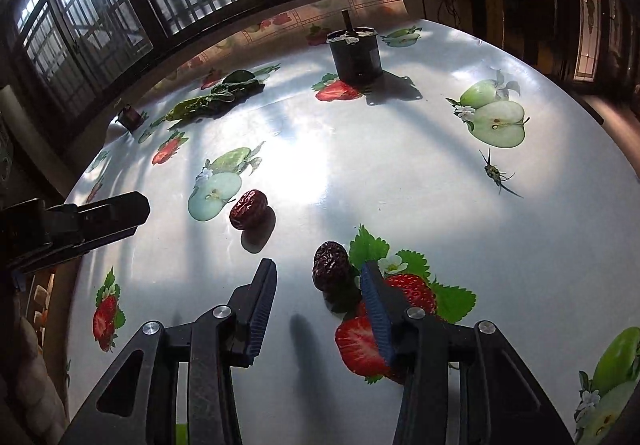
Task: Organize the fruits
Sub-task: 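Grasp the small red date with the left gripper while the right grasps the dark plum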
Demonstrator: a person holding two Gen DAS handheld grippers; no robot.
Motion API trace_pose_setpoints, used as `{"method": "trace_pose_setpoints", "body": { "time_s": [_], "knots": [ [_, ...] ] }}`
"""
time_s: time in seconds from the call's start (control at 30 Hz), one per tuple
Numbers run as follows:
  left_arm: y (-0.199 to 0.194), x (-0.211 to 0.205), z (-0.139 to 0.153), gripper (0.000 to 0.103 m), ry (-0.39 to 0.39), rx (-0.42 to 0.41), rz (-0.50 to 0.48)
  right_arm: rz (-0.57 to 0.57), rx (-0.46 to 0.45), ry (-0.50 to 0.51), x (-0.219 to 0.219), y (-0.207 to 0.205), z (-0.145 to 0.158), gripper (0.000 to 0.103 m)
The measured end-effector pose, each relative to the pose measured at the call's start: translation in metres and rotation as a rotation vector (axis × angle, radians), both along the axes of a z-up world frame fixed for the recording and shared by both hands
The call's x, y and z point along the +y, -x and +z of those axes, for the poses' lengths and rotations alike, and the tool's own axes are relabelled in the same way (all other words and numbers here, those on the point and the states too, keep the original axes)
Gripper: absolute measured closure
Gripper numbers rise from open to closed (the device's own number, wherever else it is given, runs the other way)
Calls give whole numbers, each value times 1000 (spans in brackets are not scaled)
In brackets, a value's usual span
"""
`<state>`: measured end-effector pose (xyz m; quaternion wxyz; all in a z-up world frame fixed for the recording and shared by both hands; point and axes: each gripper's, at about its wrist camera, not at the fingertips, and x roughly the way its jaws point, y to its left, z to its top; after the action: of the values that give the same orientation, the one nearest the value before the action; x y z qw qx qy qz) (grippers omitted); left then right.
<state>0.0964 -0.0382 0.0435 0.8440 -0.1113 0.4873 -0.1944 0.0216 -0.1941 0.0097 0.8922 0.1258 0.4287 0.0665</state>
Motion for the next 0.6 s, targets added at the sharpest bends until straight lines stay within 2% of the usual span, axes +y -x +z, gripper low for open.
{"method": "trace_pose_setpoints", "body": {
  "time_s": [0.13, 0.3, 0.37, 0.4, 0.43, 0.47, 0.6],
  "knots": [
    [-15, -23, -14, 64, -6, 20, -37, -14, -8, 52, 4, 1, 0, 69],
    [-21, -48, -29, 64, -64, 24, -83, -12, -5, 44, 2, 2, 0, 72],
    [-21, -53, -31, 64, -77, 2, -87, -9, -6, 47, 3, 2, 0, 72],
    [-21, -54, -31, 67, -87, -4, -86, -8, -6, 48, 3, 2, 0, 72],
    [-21, -55, -31, 79, -97, -12, -84, -6, -7, 45, 3, 2, 0, 73],
    [-20, -56, -33, 82, -103, -12, -87, -5, -7, 43, 3, 3, 0, 73],
    [-14, -52, -31, 82, -106, -16, -75, -10, -6, 52, 3, 3, 0, 79]
  ]
}}
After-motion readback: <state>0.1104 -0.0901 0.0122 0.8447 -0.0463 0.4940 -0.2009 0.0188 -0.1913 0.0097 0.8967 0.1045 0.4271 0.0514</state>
